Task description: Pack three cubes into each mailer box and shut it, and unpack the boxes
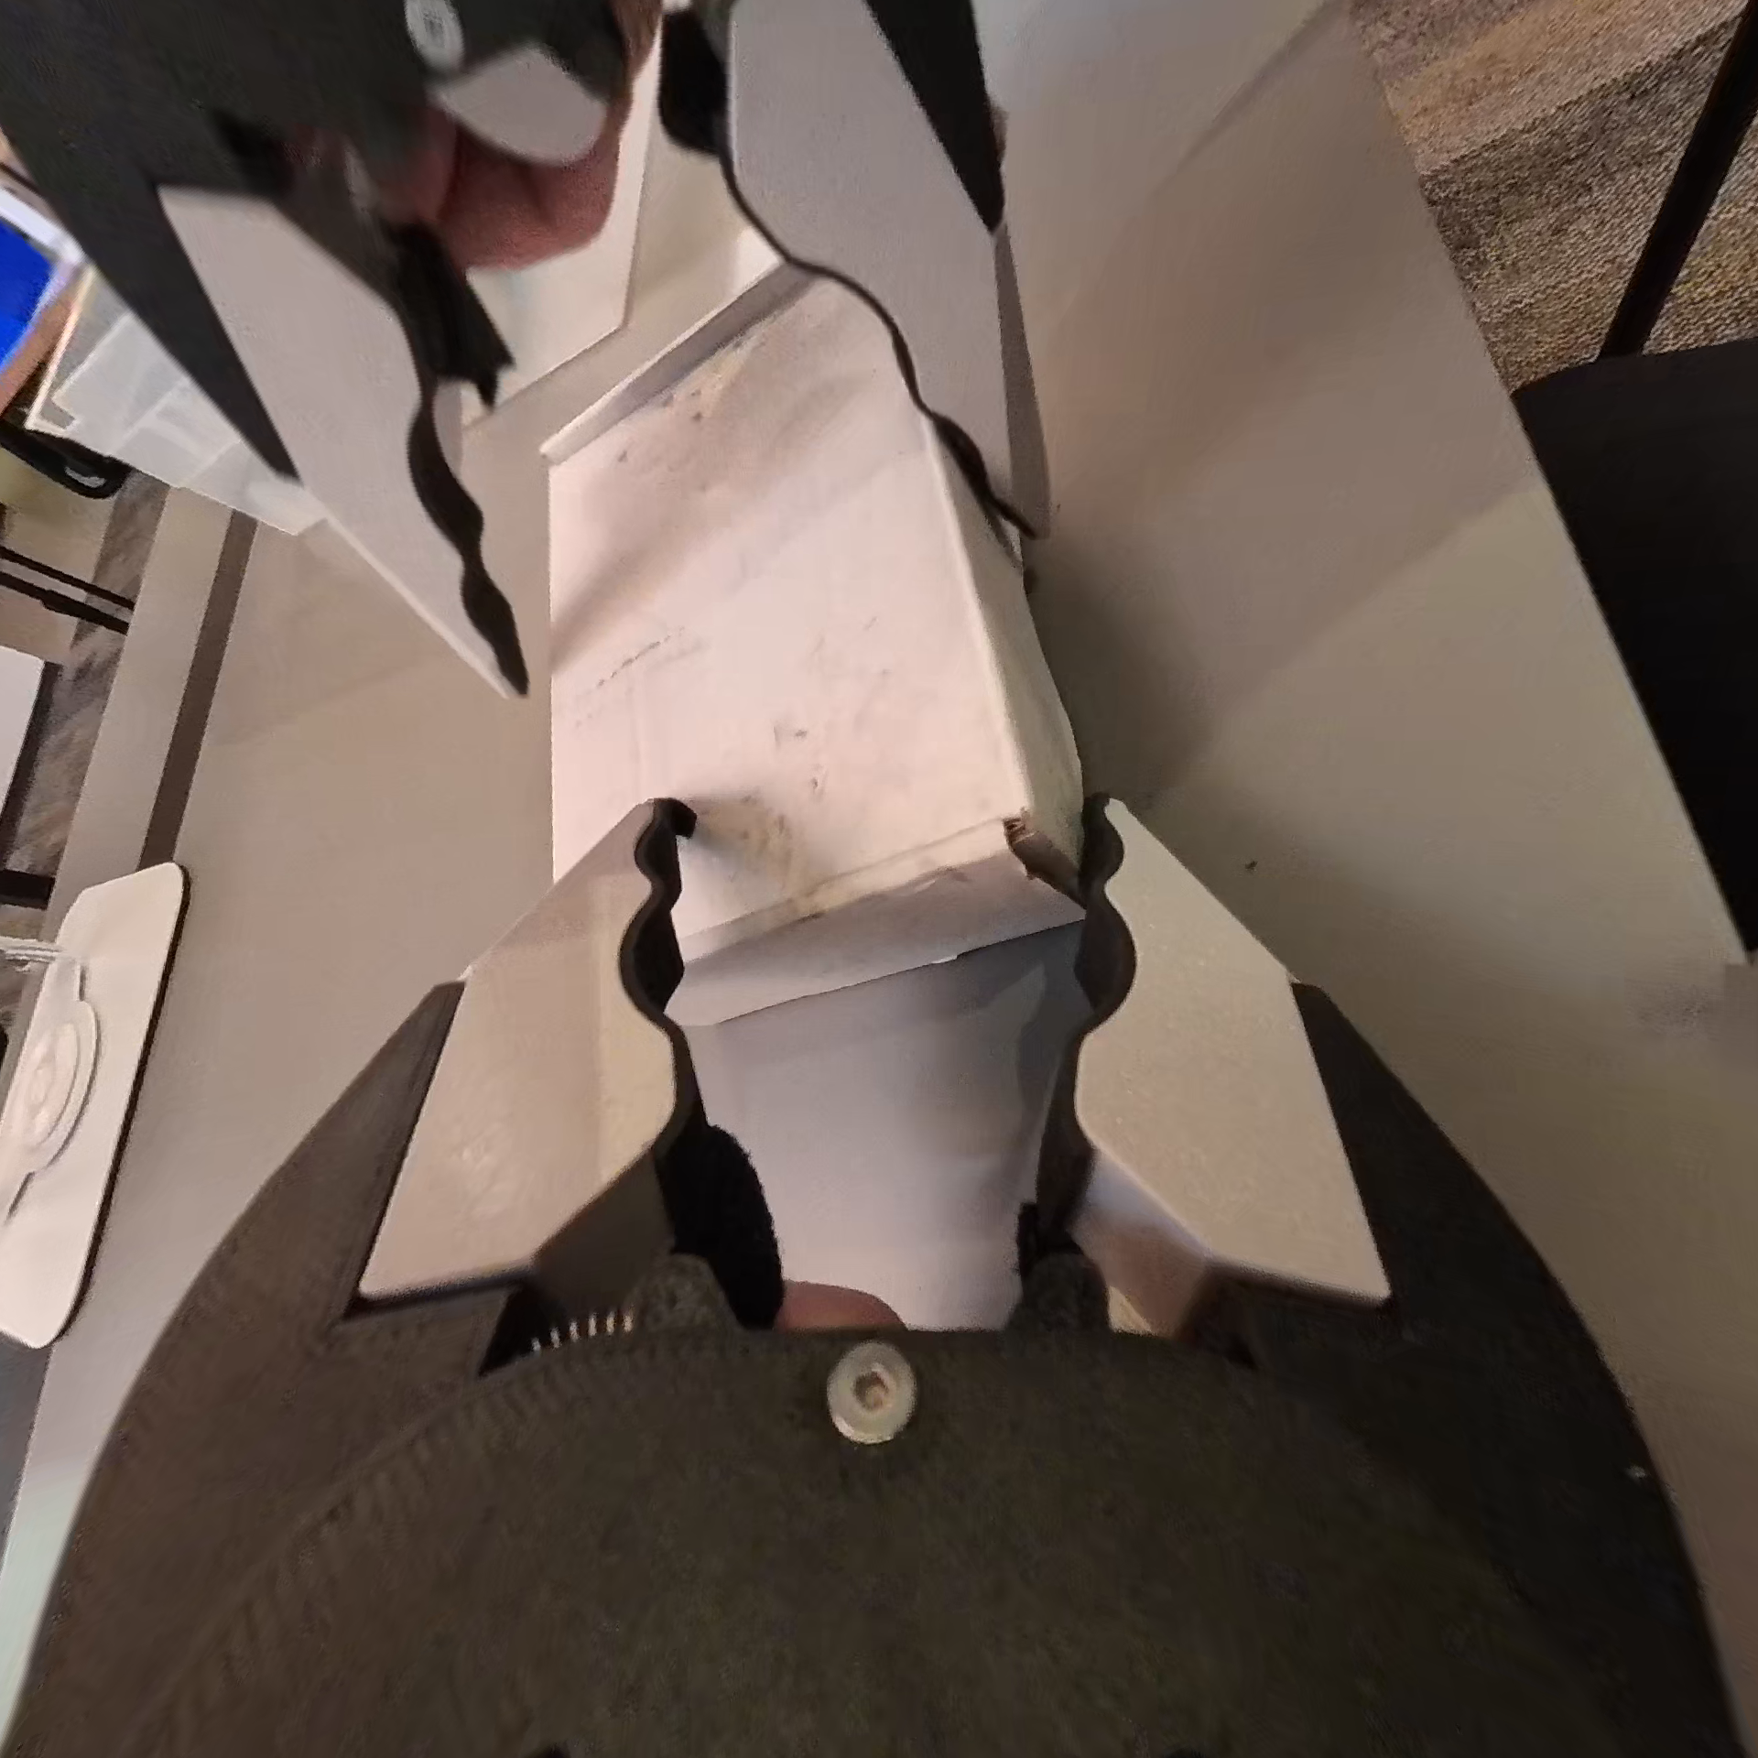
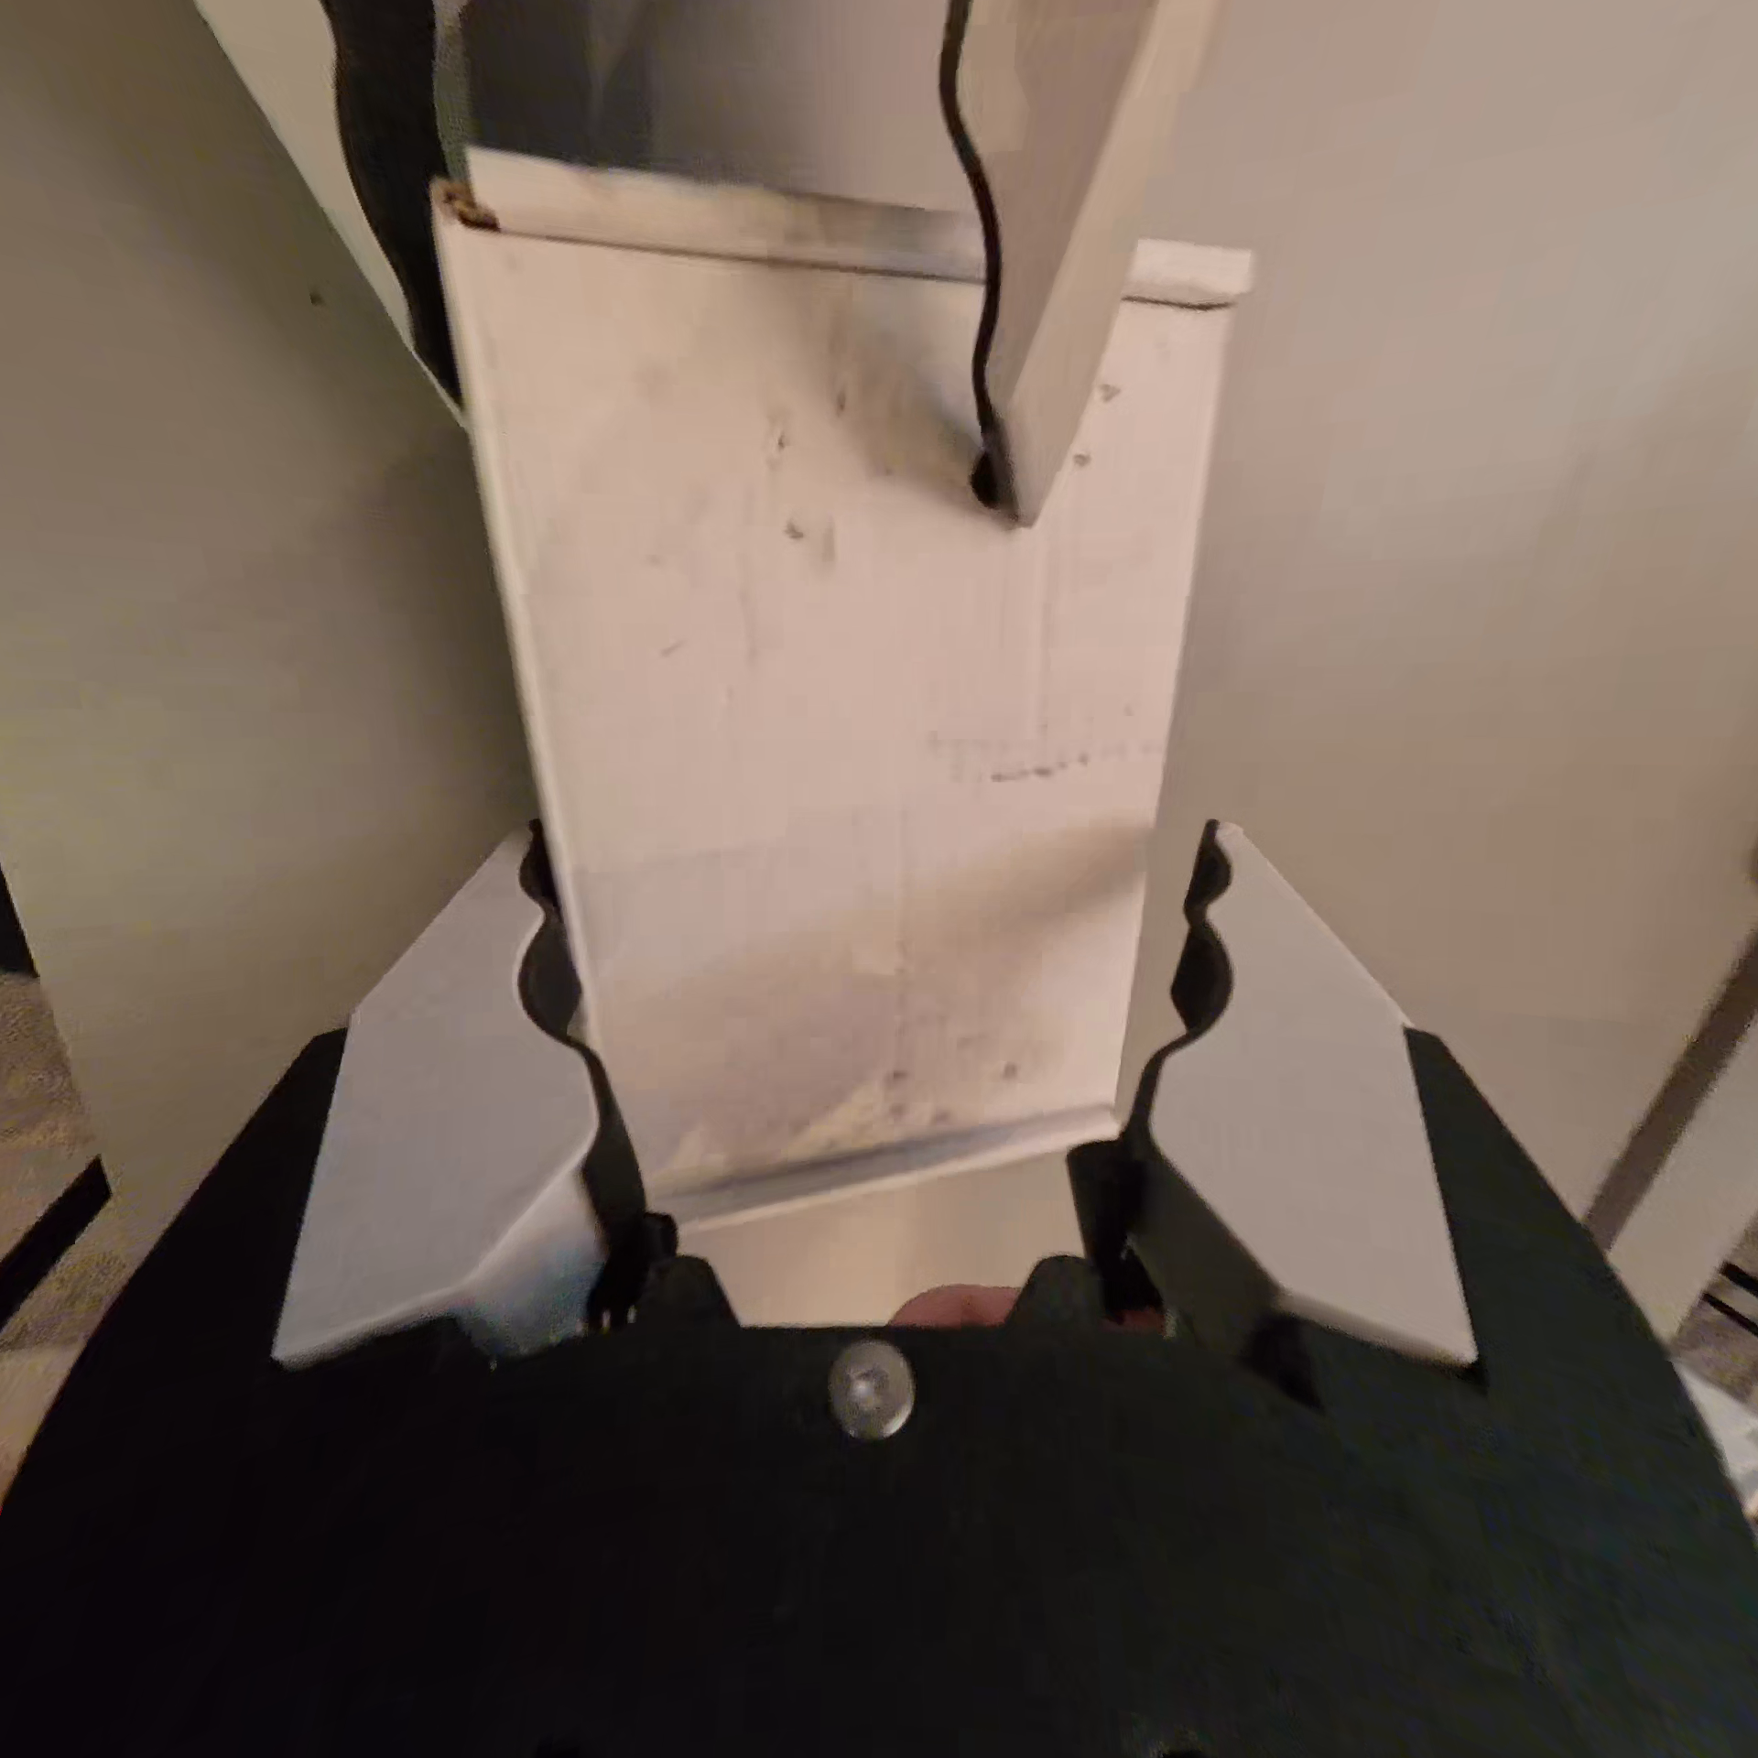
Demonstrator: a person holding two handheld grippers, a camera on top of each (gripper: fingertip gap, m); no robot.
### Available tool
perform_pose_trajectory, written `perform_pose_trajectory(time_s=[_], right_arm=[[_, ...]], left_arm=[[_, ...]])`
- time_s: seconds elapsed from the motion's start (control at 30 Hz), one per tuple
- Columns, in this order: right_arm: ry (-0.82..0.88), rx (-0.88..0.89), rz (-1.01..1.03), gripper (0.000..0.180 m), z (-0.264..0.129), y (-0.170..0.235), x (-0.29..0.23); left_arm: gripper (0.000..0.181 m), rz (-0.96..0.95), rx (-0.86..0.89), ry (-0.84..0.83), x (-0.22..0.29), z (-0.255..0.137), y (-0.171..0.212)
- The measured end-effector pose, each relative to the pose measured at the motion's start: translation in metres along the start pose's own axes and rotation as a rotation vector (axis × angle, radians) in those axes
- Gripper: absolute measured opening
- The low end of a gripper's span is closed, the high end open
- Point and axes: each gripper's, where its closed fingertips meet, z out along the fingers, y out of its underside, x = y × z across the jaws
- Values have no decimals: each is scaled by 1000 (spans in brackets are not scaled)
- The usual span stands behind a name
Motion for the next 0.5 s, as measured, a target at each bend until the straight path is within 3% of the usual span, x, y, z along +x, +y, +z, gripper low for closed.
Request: perform_pose_trajectory(time_s=[0.13, 0.3, 0.4, 0.5], right_arm=[[-111, -6, -20, 130, 8, -3, -5], [-91, 11, 24, 128, 6, -2, -4], [-55, 41, 71, 127, 0, 5, 4], [3, 93, 131, 127, -23, 17, 20]], left_arm=[[84, -4, 25, 10, -2, -1, 1], [82, -27, 64, -1, -7, -5, -3], [87, -108, 224, -22, -19, -24, -24], [75, -184, 382, -142, -48, -50, -38]])
